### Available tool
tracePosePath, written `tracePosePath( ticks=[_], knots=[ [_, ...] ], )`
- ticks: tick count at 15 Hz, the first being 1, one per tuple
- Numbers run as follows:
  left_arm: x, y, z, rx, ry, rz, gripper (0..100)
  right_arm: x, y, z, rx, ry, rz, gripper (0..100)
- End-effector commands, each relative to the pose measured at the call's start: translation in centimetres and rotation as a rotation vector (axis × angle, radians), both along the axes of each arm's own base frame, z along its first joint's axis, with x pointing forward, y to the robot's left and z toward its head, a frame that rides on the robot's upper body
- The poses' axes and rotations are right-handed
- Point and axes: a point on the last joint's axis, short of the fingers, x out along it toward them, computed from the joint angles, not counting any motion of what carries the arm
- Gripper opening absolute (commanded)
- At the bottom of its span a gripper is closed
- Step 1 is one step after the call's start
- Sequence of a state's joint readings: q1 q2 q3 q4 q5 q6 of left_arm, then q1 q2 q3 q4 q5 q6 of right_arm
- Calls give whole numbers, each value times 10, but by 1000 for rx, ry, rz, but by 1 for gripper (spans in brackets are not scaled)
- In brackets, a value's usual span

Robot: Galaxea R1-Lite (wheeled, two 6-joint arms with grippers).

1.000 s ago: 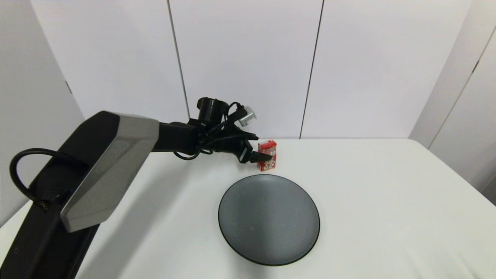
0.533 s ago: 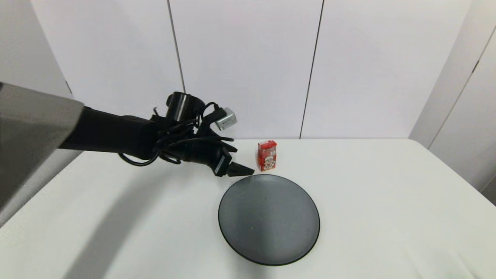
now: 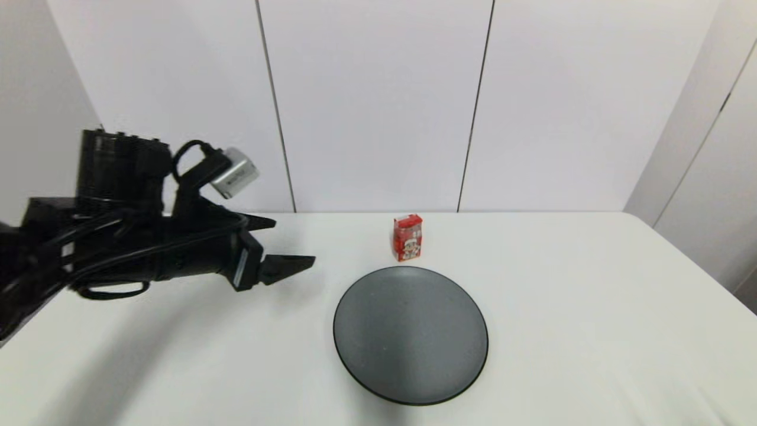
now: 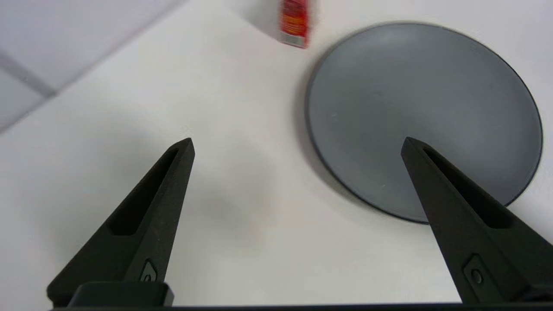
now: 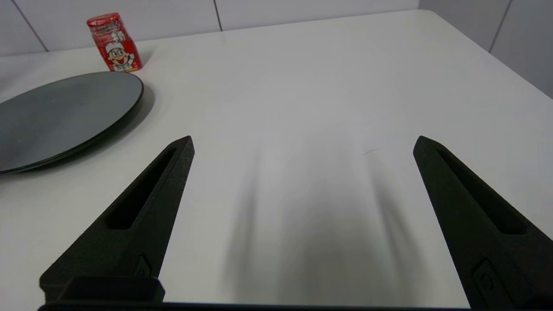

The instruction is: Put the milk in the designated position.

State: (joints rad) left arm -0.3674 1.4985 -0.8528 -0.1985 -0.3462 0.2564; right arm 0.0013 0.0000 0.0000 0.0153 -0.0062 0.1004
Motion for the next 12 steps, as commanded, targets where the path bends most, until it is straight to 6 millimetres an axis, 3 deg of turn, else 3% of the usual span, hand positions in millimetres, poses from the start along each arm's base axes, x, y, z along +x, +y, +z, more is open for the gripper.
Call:
tracePosePath(
  ticks=[1, 8, 12],
  knots=[
    [-71, 37, 9, -66, -191, 256, 100, 0, 0, 0, 1, 0, 0, 100],
    [-149, 89, -25, -56, -279, 557, 100, 0, 0, 0, 1, 0, 0, 100],
    [-189, 96, -67, -106, -271, 636, 100, 0, 0, 0, 1, 0, 0, 100]
  ],
)
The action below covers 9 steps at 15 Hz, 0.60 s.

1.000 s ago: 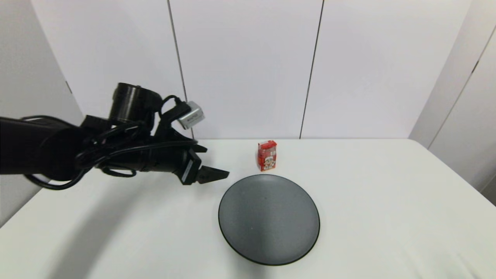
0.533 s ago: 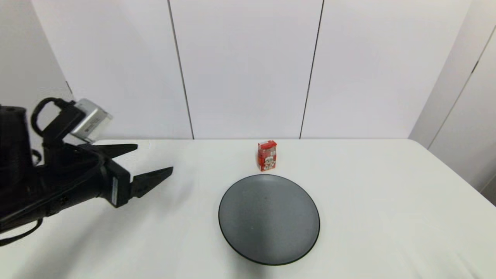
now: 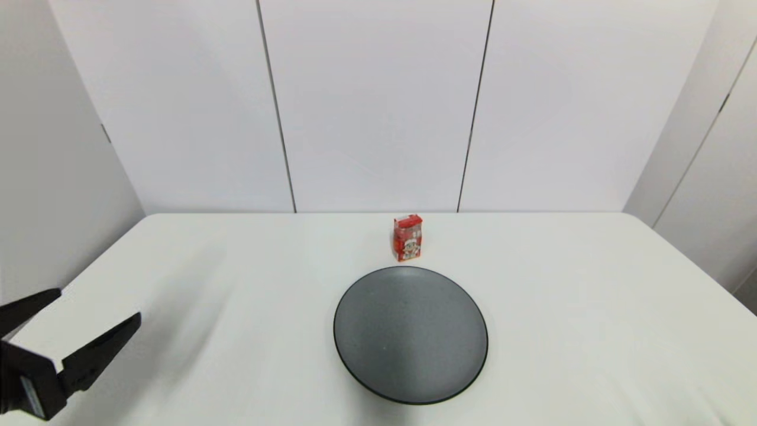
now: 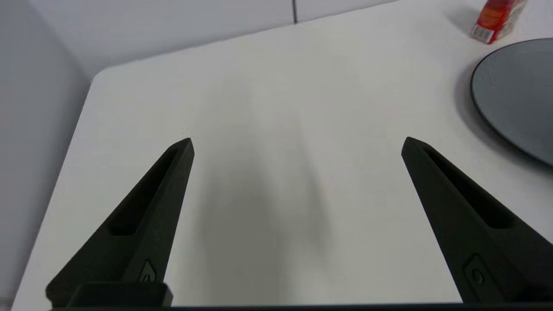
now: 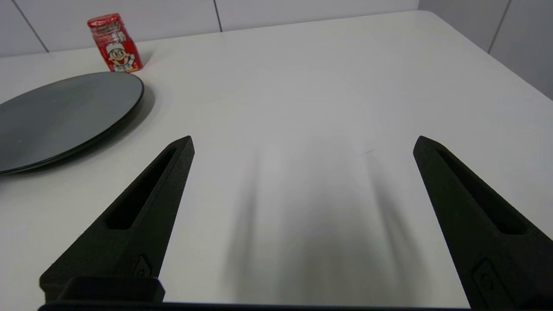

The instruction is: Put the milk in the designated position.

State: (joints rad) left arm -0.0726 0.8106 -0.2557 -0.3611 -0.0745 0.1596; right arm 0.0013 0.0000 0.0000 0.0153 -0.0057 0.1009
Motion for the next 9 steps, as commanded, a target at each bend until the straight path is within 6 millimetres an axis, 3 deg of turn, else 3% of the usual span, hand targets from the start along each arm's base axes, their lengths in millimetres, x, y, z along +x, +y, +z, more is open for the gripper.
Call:
tracePosePath(
  ticks=[1, 5, 9],
  knots=[
    [-44, 5, -37, -42, -42, 51, 100, 0, 0, 0, 0, 0, 0, 100],
    [-74, 6, -71, -40, -31, 51, 100, 0, 0, 0, 0, 0, 0, 100],
    [-90, 6, -87, -34, -52, 87, 100, 0, 0, 0, 0, 0, 0, 100]
  ],
)
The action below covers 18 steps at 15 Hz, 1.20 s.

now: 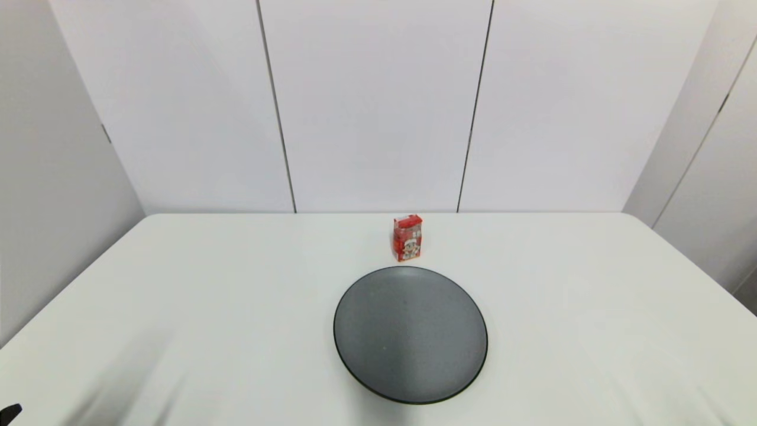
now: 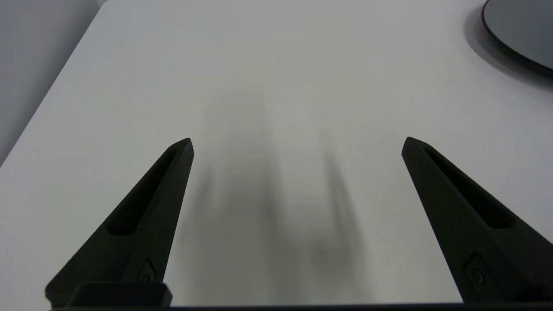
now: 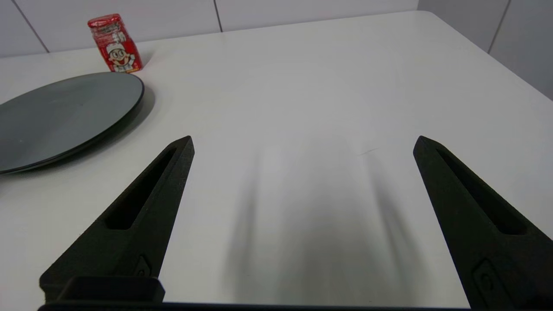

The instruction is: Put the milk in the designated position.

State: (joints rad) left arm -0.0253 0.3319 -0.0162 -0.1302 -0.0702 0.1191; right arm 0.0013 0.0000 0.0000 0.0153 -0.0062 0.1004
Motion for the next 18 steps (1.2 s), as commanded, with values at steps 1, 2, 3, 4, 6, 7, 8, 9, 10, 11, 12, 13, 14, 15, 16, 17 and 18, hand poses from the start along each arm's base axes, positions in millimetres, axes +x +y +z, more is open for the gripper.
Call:
tracePosePath(
  ticks=[1, 2, 3, 4, 6, 7, 8, 9, 10, 11, 12, 13, 14, 15, 16, 17, 18],
  knots=[
    [-18, 1, -17, 7, -54, 36, 100, 0, 0, 0, 1, 0, 0, 100],
    [-23, 1, -20, 5, -89, 41, 100, 0, 0, 0, 1, 0, 0, 100],
    [-26, 1, -20, 1, -127, 45, 100, 0, 0, 0, 1, 0, 0, 100],
    [-29, 1, -21, -4, -170, 50, 100, 0, 0, 0, 1, 0, 0, 100],
    [-29, 1, -22, -19, -178, 70, 100, 0, 0, 0, 1, 0, 0, 100],
    [-29, 1, -21, -23, -179, 73, 100, 0, 0, 0, 1, 0, 0, 100],
    [-29, 1, -21, -36, -180, 74, 100, 0, 0, 0, -1, 0, 0, 100],
    [-29, 1, -21, -80, -179, 83, 100, 0, 0, 0, 1, 0, 0, 100],
    [-29, 2, -21, -119, -181, 105, 100, 0, 0, 0, 1, 0, 0, 100],
    [-29, 2, -21, -127, -182, 109, 100, 0, 0, 0, 1, 0, 0, 100],
    [-29, 2, -21, -127, -182, 109, 100, 0, 0, 0, -1, 0, 0, 100],
    [-29, 2, -21, -125, -182, 109, 100, 0, 0, 0, 1, 0, 0, 100],
    [-29, 2, -21, -125, -182, 110, 100, 0, 0, 0, 1, 0, 0, 100],
    [-29, 2, -21, -127, -182, 110, 100, 0, 0, 0, -1, 0, 0, 100],
    [-29, 2, -21, -125, -182, 110, 100, 0, 0, 0, 1, 0, 0, 100],
    [-29, 2, -21, -125, -182, 110, 100, 0, 0, 0, 1, 0, 0, 100],
    [-29, 2, -21, -125, -182, 110, 100, 0, 0, 0, -1, 0, 0, 100]
  ],
)
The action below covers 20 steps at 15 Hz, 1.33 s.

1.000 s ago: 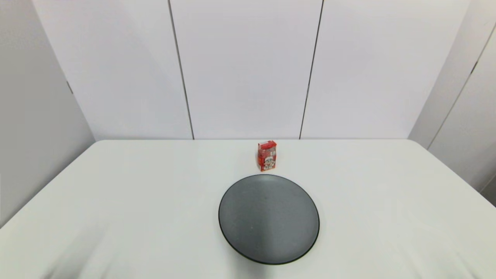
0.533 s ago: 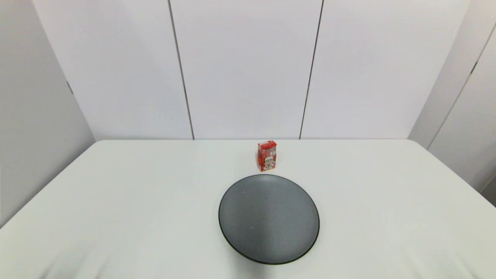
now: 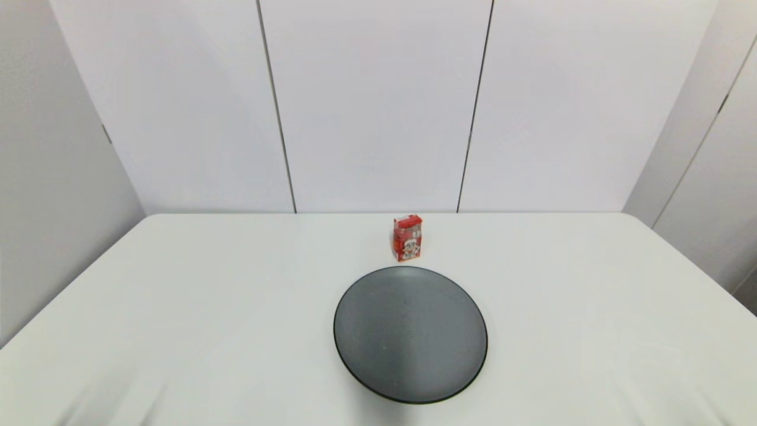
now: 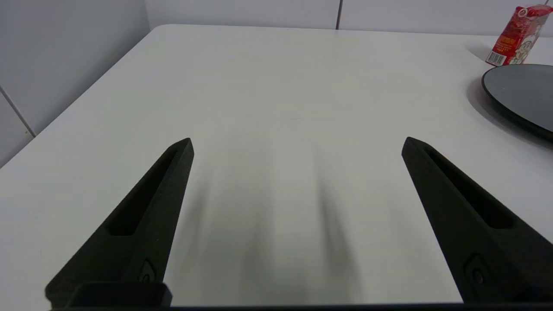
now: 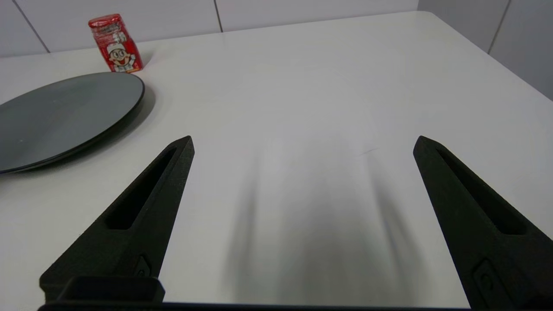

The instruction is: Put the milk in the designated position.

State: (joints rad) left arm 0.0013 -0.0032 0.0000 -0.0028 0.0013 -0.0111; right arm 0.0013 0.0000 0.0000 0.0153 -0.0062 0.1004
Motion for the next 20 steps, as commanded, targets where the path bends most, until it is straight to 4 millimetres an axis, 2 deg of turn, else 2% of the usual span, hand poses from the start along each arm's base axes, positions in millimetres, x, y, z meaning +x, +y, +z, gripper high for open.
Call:
tracePosePath(
  ticks=[1, 20],
  knots=[
    [0, 0, 0, -1, 3, 1, 100, 0, 0, 0, -1, 0, 0, 100],
    [0, 0, 0, 0, 3, -1, 100, 0, 0, 0, 2, 2, 0, 100]
  ],
)
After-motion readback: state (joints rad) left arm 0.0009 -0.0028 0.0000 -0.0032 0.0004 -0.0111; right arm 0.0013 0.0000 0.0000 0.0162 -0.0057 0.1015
